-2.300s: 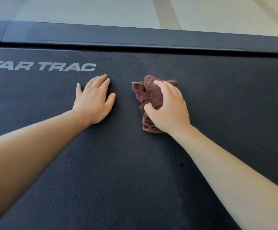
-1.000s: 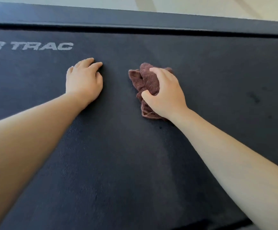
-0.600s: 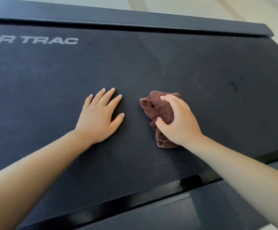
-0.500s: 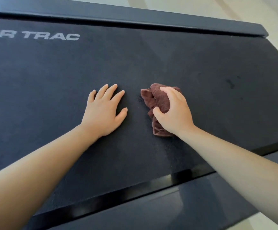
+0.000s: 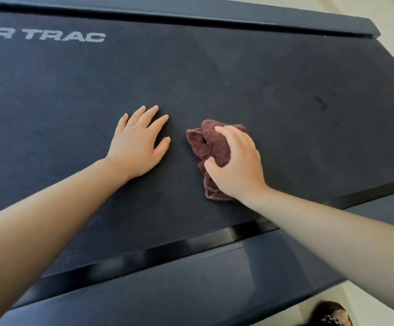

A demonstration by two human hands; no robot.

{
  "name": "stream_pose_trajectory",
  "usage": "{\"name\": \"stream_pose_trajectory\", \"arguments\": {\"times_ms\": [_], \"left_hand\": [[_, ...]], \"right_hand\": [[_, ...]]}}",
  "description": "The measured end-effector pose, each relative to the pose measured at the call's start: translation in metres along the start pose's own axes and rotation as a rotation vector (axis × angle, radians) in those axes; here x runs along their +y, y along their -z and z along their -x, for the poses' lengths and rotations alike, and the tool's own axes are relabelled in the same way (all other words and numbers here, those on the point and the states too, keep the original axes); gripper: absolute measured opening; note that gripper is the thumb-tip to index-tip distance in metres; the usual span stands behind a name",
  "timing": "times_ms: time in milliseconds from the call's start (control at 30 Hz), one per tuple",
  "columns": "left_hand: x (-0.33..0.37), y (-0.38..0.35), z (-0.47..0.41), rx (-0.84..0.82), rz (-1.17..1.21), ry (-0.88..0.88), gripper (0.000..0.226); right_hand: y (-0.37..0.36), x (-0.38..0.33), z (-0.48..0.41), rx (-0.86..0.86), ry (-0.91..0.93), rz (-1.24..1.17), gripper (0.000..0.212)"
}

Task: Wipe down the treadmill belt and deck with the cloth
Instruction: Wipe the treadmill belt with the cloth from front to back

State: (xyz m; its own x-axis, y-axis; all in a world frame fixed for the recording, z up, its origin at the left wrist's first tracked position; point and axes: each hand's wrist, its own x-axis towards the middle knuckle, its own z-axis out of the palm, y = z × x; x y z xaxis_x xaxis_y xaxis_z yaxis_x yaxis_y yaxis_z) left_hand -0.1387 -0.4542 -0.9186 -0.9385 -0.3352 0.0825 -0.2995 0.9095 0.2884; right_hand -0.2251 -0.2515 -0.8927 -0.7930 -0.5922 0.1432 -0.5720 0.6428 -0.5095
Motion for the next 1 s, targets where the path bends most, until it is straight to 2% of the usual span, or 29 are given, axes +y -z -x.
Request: {"name": "stream_pose_trajectory", "arguments": {"times_ms": [167,367,533,733,1000], "left_hand": [[0.017,-0.007,0.005,-0.005,-0.033,0.071,0.059],[0.046,-0.015,-0.01,0.003,-0.024,0.143,0.053],[0.066,-0.024,-0.031,-0.025,-0.032,0.072,0.058],[0.087,-0.033,-0.052,-0.02,-0.077,0.261,0.056],[0.096,-0.026,-0.057,-0.067,-0.13,0.341,0.06]], "right_hand": [[0.006,0.017,-0.047,0.002,-0.03,-0.012,0.06],[0.026,0.051,-0.026,-0.092,0.119,-0.031,0.062],[0.032,0.073,-0.061,-0.044,0.072,-0.026,0.061],[0.026,0.082,-0.122,-0.109,0.145,-0.019,0.063],[0.024,0.089,-0.134,-0.13,0.213,-0.033,0.064]]}}
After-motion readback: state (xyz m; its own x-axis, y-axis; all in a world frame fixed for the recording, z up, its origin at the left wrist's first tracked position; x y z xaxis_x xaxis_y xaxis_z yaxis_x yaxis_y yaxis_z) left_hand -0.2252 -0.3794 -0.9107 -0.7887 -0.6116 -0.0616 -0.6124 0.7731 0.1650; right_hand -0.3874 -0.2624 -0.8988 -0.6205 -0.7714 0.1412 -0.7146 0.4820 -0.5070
